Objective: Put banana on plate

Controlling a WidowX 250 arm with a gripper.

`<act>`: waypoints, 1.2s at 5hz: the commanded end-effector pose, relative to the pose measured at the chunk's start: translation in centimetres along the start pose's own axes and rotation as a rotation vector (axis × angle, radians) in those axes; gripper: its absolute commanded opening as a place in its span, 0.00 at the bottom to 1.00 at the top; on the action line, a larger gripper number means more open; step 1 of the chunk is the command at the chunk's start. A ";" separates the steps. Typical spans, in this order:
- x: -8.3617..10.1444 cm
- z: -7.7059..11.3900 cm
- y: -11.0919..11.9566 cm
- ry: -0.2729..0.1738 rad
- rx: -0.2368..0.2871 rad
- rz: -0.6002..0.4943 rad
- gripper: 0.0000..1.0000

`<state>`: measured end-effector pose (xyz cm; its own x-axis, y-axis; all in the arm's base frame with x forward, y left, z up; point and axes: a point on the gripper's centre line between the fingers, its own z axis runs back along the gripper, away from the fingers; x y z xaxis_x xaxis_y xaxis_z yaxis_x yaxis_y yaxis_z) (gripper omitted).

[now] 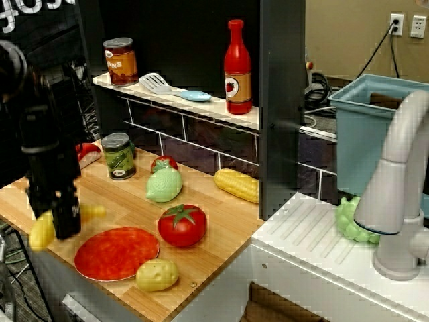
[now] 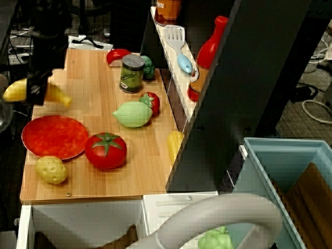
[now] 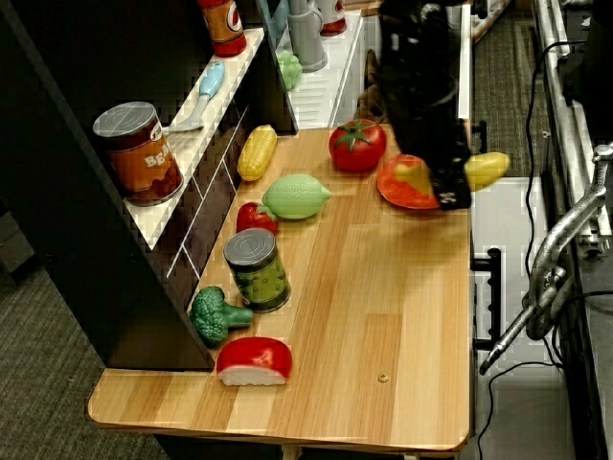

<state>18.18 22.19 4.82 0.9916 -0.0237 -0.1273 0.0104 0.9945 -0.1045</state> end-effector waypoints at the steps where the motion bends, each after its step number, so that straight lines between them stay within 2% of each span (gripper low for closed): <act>1: -2.2 -1.4 -2.7 -0.004 0.065 -0.050 0.00; 2: -1.9 -1.7 -4.6 0.038 0.087 -0.068 0.00; 3: -1.0 -0.7 -5.6 0.055 0.082 -0.070 0.00; 5: 1.0 1.0 -5.5 0.107 0.086 -0.057 0.00; 6: 1.3 2.3 -5.2 0.114 0.089 -0.073 0.00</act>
<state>19.29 16.73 6.49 0.9613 -0.1013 -0.2563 0.0901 0.9944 -0.0553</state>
